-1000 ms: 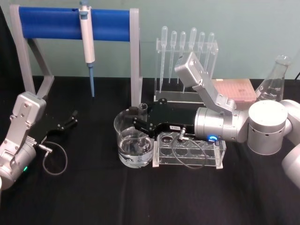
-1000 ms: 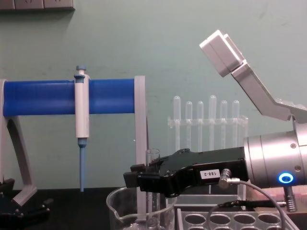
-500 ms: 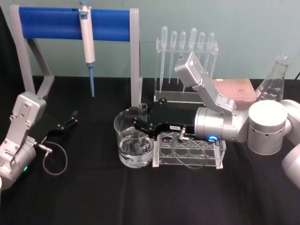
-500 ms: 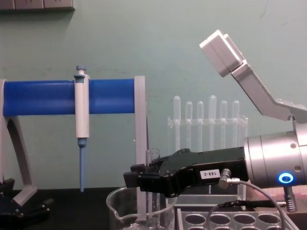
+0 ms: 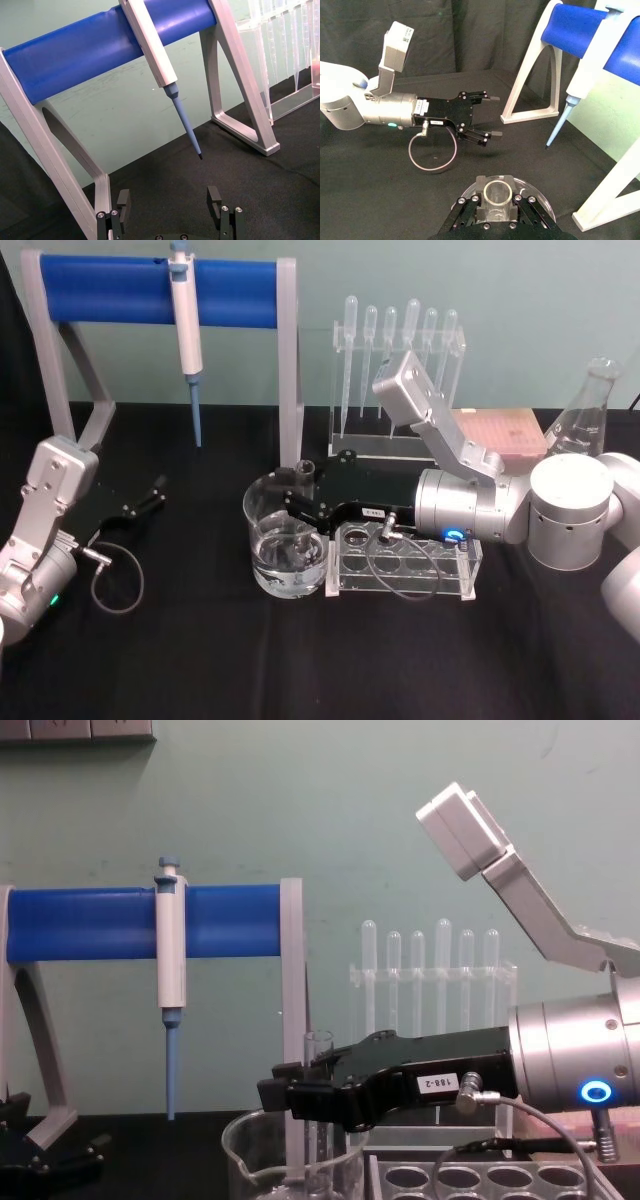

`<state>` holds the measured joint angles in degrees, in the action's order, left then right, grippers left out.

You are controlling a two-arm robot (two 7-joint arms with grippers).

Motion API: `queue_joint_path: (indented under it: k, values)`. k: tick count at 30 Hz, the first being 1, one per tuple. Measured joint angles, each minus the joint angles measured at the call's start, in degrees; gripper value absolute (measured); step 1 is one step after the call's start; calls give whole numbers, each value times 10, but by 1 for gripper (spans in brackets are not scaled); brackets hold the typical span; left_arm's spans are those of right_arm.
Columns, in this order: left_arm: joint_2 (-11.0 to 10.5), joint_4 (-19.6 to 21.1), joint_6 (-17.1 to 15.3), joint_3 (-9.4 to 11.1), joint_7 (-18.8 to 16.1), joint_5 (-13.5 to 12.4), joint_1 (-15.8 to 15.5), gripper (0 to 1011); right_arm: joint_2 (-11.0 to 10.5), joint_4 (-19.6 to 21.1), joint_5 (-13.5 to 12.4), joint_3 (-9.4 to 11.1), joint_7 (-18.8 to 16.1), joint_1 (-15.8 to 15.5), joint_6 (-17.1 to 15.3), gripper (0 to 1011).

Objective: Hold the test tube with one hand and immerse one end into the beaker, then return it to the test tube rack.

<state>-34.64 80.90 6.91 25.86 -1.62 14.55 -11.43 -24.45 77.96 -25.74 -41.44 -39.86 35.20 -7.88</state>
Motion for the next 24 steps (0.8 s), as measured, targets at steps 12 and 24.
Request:
queue_joint_path:
  k: [12, 24]
  values:
    - [0, 0, 0, 0, 0, 0, 0, 1000, 0, 0, 0, 0, 0, 0, 0, 221]
    - [0, 0, 0, 0, 0, 0, 0, 1000, 0, 0, 0, 0, 0, 0, 0, 221]
